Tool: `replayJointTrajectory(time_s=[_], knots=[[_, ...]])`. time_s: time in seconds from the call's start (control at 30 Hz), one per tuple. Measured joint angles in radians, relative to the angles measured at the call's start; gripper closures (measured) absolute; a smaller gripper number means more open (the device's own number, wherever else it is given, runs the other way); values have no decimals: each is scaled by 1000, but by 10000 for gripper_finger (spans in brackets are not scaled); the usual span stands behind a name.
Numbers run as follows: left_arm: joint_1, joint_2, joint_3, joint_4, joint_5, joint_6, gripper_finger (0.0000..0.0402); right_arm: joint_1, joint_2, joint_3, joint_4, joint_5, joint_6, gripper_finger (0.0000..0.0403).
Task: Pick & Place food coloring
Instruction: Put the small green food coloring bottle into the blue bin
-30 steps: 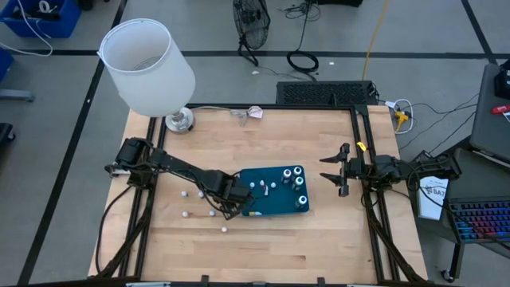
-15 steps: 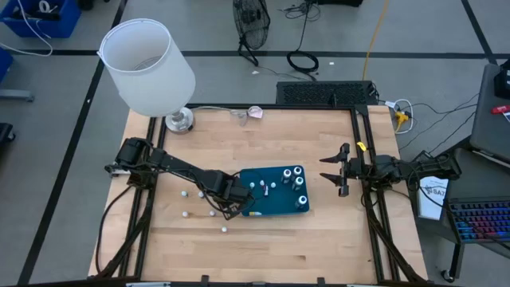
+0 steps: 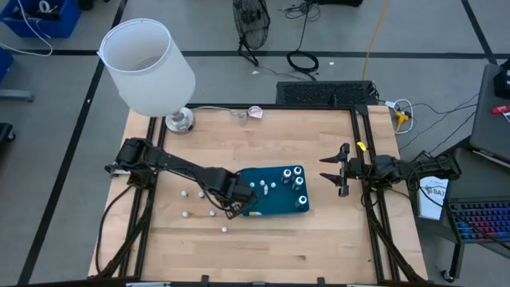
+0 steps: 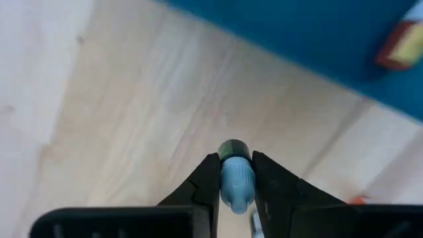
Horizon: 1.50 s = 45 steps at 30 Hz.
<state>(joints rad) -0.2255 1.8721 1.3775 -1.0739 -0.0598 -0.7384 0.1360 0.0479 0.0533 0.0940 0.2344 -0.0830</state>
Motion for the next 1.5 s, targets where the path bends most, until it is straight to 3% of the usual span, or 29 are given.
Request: replayJointTrajectory(time_s=[0.13, 0.37, 0.97, 1.5], knots=[[-6, 0, 146, -96, -36, 20, 332, 0, 0, 0, 0, 0, 0, 190], [4, 7, 315, -92, -105, 99, 332, 0, 0, 0, 0, 0, 0, 190], [72, 232, 318, 32, -23, 240, 333, 0, 0, 0, 0, 0, 0, 190], [79, 238, 264, 125, 23, 239, 333, 0, 0, 0, 0, 0, 0, 190]])
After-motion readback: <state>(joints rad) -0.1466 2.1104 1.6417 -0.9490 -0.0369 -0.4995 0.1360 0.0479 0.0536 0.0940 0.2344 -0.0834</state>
